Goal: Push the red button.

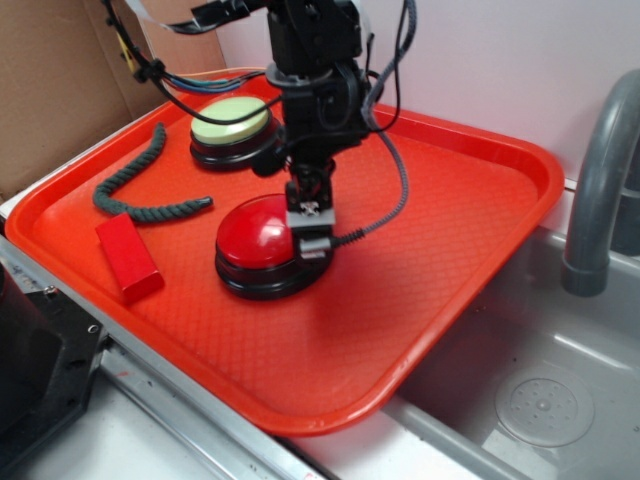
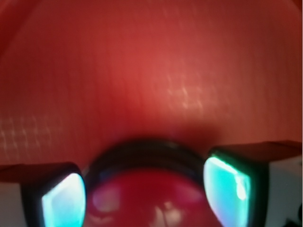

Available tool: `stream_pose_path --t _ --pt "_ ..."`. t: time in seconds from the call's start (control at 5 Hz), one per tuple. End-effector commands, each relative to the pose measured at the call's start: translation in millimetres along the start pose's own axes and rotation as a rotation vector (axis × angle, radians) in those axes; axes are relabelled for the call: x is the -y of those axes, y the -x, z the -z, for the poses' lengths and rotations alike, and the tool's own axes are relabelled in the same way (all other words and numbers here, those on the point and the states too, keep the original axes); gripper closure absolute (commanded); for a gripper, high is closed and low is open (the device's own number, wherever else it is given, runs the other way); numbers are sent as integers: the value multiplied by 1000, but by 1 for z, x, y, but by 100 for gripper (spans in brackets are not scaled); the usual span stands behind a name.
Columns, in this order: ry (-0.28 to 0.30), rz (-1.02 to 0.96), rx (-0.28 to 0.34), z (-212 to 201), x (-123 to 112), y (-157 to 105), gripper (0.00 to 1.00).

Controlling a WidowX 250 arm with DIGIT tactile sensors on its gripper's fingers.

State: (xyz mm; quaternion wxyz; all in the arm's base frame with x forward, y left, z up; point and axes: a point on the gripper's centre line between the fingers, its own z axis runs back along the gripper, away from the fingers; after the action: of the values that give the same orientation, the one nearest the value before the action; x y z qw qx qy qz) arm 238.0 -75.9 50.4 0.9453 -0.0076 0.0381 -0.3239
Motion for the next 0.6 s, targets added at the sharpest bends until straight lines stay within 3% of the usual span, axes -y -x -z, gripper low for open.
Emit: stream_pose_path --t 0.0,0.4 --pt "-54 -138 81 -85 -5 26 0" --pt "-48 -149 68 -104 1 28 0"
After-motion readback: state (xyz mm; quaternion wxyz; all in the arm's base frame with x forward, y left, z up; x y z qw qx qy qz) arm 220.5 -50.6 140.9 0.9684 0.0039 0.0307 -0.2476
